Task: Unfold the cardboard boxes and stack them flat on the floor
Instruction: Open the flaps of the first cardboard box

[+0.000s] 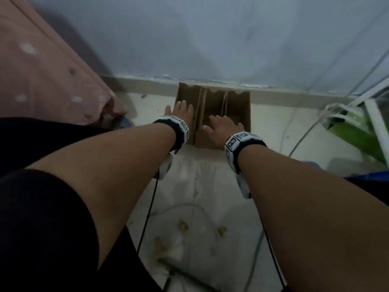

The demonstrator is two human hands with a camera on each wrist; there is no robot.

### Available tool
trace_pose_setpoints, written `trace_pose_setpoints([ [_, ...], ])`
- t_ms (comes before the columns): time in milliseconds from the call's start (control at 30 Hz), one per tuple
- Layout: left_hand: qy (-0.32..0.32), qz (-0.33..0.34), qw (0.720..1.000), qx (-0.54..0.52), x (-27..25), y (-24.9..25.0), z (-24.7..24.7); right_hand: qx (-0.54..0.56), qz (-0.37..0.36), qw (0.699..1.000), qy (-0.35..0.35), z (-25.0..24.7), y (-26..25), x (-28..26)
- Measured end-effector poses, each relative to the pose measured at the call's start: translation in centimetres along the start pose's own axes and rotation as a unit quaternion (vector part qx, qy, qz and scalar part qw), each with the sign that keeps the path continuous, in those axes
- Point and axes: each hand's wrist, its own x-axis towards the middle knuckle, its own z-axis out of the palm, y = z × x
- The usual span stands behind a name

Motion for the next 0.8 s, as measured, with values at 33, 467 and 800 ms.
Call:
trace_pose_setpoints([
  [33,-0.017,-0.003,1.0,0.016,0.6,0.1,0.6,-0.004,-0.003,1.0,-0.014,0.6,-0.1,0.6],
  [467,-0.071,0.015,0.997,0.022,5.1,0.8,5.8,-0.058,0.0,0.998,-0.021,9.0,1.7,6.7],
  [800,-0.051,0.036,0.998,0.033,4.2,0.4,2.7,-0.032,0.005,0.999,0.027,6.2,0.7,4.8],
])
